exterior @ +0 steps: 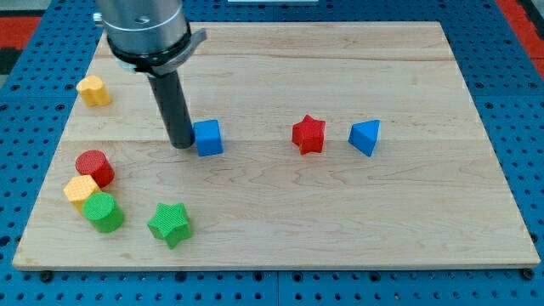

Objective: Slide red circle to the left side of the blue cube

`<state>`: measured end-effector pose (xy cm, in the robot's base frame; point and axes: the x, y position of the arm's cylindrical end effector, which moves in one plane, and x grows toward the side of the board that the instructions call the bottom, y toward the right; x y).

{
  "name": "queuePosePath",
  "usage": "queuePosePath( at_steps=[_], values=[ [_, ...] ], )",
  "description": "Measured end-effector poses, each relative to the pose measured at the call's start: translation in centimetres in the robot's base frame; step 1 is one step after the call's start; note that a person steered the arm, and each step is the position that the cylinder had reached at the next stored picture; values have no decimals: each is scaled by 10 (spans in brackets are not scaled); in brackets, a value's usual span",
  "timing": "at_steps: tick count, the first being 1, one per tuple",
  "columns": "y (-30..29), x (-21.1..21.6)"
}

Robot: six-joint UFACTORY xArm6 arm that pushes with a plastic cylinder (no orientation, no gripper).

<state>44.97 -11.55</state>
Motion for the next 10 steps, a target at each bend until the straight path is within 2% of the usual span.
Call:
queuePosePath(
  at_steps=[2, 4, 6, 7, 8, 9, 10],
  values=[
    [40, 0],
    [-22, 11],
    [-45, 48],
    [-68, 44],
    [-76, -22],
    [-146, -46],
    [-189, -38]
  ],
)
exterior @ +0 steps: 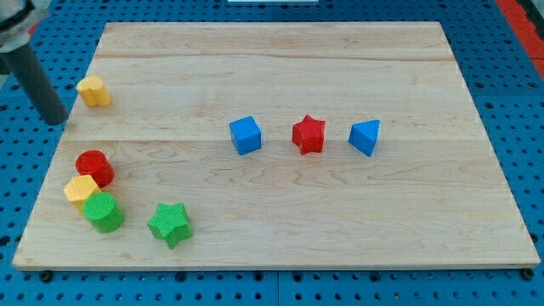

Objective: Slide red circle to the left side of the blue cube

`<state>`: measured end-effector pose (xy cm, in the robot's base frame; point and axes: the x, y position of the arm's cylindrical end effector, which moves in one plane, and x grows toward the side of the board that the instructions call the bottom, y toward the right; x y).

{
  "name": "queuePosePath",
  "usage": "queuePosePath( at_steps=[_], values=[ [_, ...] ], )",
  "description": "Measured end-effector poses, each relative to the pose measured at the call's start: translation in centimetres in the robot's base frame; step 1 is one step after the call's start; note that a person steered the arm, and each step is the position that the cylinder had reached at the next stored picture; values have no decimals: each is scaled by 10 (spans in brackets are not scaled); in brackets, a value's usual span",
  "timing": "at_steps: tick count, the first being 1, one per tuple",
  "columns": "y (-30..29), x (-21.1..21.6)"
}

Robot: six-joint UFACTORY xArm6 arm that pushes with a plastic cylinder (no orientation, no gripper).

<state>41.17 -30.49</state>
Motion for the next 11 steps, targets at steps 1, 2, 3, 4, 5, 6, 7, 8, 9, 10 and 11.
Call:
queuePosePath(
  at_steps=[1, 2, 3, 4, 5, 6, 7, 8, 9, 10, 11],
  values=[
    [1, 30],
    [0, 46],
    [33, 64],
    [24, 90],
    [70, 98],
    [99, 98],
    [108, 88],
    [110, 70],
    [114, 54],
    [120, 53],
    [138, 52]
  ],
)
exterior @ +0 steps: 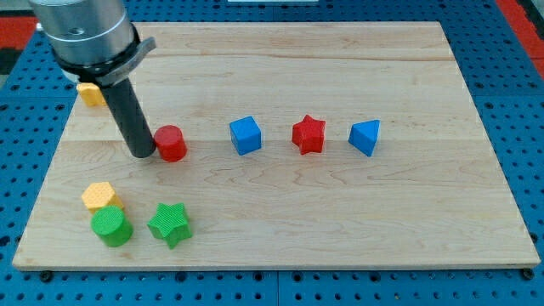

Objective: Slide red circle to the left side of the blue cube

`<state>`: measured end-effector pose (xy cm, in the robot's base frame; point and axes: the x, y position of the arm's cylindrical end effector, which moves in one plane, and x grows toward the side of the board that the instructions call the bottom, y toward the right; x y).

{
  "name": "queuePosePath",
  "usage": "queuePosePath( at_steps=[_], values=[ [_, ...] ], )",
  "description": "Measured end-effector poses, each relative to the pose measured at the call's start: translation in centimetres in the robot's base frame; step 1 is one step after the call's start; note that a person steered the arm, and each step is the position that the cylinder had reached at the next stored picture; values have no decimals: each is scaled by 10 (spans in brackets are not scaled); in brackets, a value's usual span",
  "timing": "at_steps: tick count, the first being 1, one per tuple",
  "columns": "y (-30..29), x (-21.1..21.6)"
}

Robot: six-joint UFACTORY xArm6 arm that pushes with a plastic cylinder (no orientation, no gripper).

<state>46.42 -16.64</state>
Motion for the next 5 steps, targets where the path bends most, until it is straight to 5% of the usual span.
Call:
queuePosePath(
  at_steps=[5],
  values=[
    [9, -26]
  ],
)
